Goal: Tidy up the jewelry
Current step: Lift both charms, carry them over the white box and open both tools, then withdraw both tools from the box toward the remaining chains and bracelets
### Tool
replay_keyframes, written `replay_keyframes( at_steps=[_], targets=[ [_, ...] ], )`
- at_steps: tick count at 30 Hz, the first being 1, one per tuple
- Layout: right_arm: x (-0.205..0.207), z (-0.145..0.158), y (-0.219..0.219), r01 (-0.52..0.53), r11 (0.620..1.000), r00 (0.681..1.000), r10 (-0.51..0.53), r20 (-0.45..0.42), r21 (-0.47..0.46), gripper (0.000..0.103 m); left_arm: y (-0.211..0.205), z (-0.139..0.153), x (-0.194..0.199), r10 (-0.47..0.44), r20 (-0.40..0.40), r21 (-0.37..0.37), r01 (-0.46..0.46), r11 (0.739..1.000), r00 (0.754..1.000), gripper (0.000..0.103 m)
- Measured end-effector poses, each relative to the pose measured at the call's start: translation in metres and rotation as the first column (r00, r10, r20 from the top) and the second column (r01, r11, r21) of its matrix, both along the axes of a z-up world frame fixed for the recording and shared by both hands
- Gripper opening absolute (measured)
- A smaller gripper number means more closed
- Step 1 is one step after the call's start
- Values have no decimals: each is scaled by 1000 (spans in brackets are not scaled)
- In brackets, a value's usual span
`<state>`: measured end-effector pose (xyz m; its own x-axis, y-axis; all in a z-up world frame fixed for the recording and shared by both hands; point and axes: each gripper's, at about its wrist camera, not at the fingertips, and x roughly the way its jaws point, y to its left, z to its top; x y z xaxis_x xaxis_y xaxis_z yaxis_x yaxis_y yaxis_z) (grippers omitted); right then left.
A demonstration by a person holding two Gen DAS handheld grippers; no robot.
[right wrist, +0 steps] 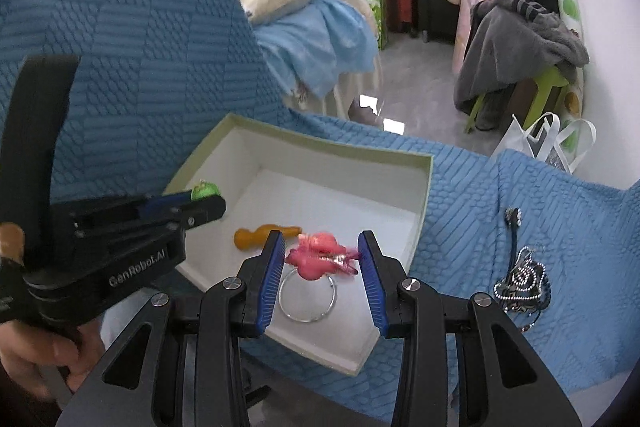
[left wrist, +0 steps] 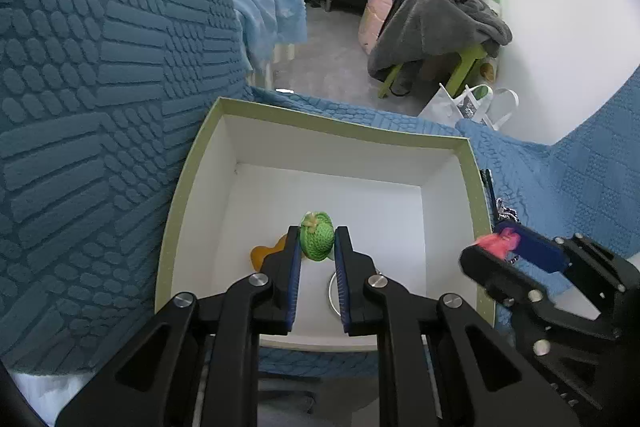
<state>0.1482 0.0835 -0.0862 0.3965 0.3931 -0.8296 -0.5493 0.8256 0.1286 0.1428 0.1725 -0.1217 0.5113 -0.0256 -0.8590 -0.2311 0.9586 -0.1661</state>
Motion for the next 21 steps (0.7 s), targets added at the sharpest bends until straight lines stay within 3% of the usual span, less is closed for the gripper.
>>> replay_keyframes(
  at_steps=[8, 10, 11, 12, 21],
  targets=[
    [-1, 5, -1, 7, 1000, 1000, -7, 14, -13, 36, 4, 6, -2, 2, 3, 8, -2, 1000, 1000, 18],
    [-2, 10, -3, -4, 1000, 1000, 4, 14, 7, 43, 6, 14, -5, 14, 27, -15, -14, 1000, 1000, 38],
    [-4, 13, -3, -4, 1000, 1000, 4, 22, 13, 48, 6, 18, -7, 28, 38, -13, -27, 1000, 999, 59],
    [-5, 17, -4, -1, 1000, 999, 1, 33, 17, 57, 7, 23, -10, 42, 58, 1, -43, 999, 997, 70],
    [-18, 67, -29, -4, 996, 988, -10, 153, 91, 60, -6, 76, -31, 68, 180, 51, -78, 996, 981, 71]
  ],
)
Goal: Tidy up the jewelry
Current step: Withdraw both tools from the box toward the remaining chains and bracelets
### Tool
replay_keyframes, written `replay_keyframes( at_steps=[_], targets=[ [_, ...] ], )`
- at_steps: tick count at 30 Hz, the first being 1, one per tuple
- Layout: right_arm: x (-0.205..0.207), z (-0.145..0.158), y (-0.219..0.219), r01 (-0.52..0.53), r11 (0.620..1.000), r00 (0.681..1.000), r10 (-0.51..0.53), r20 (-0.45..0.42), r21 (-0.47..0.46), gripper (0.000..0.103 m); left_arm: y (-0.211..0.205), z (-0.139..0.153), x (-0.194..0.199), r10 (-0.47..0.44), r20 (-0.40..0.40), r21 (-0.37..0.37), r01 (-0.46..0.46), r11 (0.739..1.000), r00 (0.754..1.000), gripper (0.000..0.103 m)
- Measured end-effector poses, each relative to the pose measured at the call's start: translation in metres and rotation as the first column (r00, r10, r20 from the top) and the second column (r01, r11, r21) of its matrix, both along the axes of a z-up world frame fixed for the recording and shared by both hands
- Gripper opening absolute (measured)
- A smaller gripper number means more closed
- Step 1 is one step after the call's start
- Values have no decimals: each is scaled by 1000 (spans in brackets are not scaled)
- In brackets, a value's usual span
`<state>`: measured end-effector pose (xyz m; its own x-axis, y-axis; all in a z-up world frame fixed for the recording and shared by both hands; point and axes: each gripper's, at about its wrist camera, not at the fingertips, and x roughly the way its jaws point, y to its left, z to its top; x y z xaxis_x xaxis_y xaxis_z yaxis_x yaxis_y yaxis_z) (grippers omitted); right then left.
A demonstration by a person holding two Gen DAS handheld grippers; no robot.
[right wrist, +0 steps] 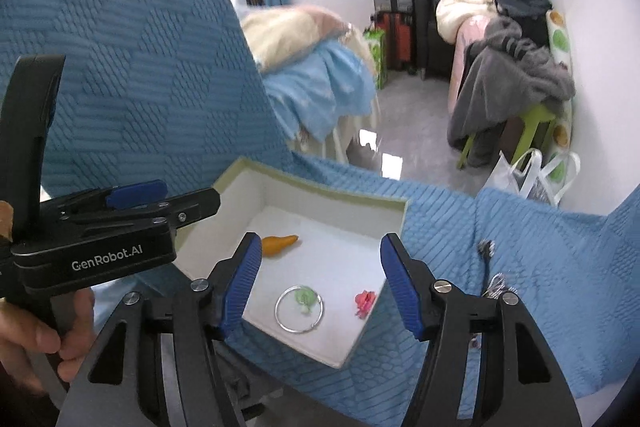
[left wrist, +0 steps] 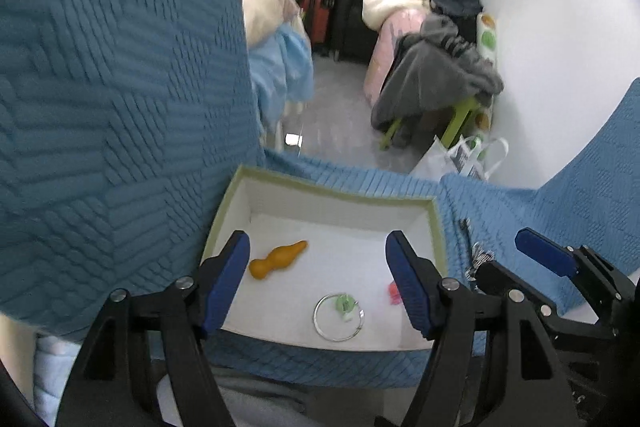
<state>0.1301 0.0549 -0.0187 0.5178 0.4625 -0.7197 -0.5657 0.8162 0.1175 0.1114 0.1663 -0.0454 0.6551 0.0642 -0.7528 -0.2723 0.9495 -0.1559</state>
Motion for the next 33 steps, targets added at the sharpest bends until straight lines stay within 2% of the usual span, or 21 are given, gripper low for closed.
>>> replay_keyframes(
  at_steps=[5, 9, 19, 22, 33],
  targets=[
    [-9, 29, -19, 19, 999, 997, -22, 79, 40, 60, -14, 33, -12, -4, 92, 1, 4, 1000, 996, 71],
    [-14, 43, -37, 48, 997, 990, -56, 126, 67, 60, -28, 46, -14, -4, 128, -1, 4, 1000, 992, 71],
    [-20, 54, -88, 103, 990, 977, -118, 178, 92, 60, -78, 66, -17, -59, 223, 25, 55, 998, 973, 71],
    [-23, 54, -102, 112, 989, 972, -129, 199, 93, 60, -88, 64, -14, -64, 248, 4, 65, 998, 967, 71],
    [-17, 37, -151, 181, 979, 957, -197, 215, 91, 59, -119, 33, 2, -95, 245, -26, 104, 994, 965, 71]
  ],
)
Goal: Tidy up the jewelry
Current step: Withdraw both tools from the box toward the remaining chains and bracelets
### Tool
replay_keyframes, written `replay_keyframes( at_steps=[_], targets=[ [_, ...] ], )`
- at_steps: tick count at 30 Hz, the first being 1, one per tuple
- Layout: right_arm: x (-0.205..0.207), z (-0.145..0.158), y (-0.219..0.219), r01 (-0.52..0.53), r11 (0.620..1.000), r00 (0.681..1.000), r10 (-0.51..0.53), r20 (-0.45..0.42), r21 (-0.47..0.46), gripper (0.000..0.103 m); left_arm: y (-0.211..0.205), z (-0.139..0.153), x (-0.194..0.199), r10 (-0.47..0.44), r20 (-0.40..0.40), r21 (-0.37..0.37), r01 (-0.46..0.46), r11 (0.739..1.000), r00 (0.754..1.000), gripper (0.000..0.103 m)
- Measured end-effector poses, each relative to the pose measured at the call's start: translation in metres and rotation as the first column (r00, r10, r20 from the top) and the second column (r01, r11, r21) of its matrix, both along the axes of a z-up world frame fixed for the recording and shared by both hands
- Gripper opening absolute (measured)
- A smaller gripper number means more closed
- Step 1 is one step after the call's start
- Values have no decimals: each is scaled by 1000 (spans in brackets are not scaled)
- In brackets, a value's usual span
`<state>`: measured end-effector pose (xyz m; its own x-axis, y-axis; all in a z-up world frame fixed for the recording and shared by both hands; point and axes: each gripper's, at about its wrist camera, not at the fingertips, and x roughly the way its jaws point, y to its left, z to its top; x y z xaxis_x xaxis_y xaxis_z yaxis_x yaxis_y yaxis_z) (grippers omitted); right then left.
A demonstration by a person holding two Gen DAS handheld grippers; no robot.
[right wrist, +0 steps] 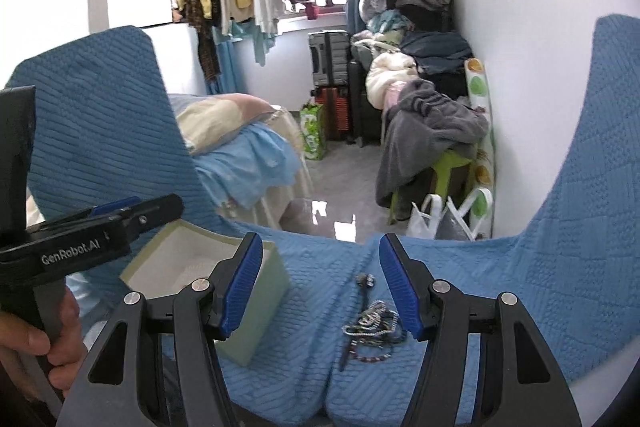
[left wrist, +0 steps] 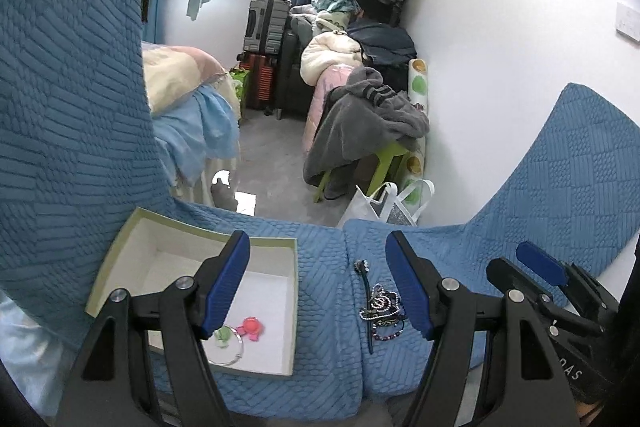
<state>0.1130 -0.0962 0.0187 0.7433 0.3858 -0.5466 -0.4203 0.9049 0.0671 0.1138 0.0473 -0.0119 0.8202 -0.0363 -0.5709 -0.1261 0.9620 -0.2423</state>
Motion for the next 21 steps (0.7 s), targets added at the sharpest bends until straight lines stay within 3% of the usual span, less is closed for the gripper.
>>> replay_keyframes(
  at_steps=[9, 21],
  targets=[
    [11, -52, -39, 54, 998, 996, -56, -66, -24, 51, -31, -49, 24, -102, -84, -67, 96, 993, 991, 68],
    [27, -142, -65, 101, 994, 978, -107, -181, -39, 43, -70, -118, 41, -179, -223, -59, 170, 984, 958, 53]
  ],
)
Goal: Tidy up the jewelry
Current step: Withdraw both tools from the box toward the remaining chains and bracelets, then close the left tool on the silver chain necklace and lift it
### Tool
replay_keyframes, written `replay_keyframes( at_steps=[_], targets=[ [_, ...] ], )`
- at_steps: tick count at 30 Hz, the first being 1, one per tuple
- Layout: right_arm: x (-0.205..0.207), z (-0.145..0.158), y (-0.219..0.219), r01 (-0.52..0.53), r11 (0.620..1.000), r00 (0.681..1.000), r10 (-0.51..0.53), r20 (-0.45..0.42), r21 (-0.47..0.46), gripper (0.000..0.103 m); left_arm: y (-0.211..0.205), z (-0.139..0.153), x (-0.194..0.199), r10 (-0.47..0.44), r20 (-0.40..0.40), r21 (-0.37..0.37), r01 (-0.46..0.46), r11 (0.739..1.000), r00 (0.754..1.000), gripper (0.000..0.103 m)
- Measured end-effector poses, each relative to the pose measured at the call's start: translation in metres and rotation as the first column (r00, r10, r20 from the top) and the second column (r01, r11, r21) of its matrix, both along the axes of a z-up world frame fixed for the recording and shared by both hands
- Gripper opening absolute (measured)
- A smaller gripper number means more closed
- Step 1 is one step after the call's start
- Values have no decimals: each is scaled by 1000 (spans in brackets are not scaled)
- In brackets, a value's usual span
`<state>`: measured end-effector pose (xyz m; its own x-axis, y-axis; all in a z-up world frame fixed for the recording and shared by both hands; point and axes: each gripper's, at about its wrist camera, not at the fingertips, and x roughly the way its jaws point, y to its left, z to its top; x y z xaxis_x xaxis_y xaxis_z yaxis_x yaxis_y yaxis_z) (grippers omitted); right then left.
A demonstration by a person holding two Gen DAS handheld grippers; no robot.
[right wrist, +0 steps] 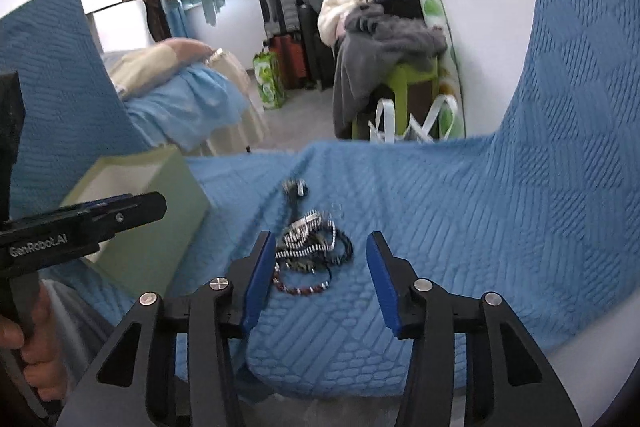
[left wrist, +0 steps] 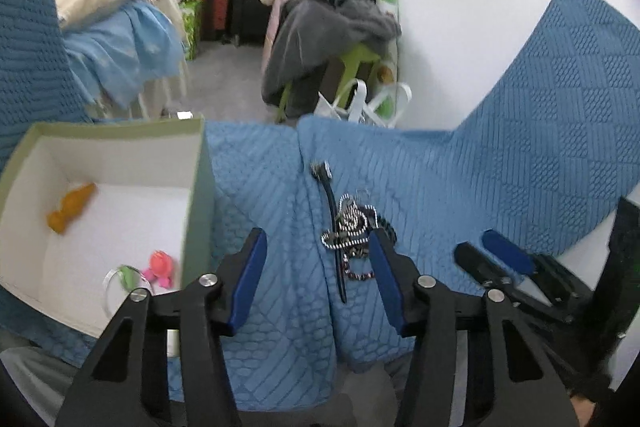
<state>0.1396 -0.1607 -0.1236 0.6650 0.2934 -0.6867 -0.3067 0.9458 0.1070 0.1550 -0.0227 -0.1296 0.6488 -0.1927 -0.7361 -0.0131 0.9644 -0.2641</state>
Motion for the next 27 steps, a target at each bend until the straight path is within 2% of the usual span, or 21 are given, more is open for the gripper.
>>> replay_keyframes(
  at_steps=[5, 9, 16, 23, 25, 27],
  targets=[
    [8, -36, 4, -42, 999, 998, 41, -49, -5, 37, 0, -22, 12, -13, -62, -47, 10, 999, 998, 40],
    [18, -58, 7, -72, 997, 995, 70, -66, -15, 33, 0, -37, 21, -18, -97, -68, 11, 998, 995, 33],
    [35, -83, 5, -88, 996, 991, 87, -101, -13, 27, -5, -62, 30, -48, -148, -77, 37, 996, 988, 31],
    [48, -93, 16, -134, 990, 988, 129, -83, -51, 21, -10, -83, 38, -74, -185, -98, 56, 994, 980, 25],
    [48, -93, 16, -128, 990, 989, 123, -79, -62, 8, -10, -86, 41, -82, -187, -119, 60, 991, 979, 25],
    [50, -93, 10, -105, 993, 991, 101, -87, -47, 5, -11, -88, 43, -85, -186, -122, 62, 991, 979, 25]
  ],
)
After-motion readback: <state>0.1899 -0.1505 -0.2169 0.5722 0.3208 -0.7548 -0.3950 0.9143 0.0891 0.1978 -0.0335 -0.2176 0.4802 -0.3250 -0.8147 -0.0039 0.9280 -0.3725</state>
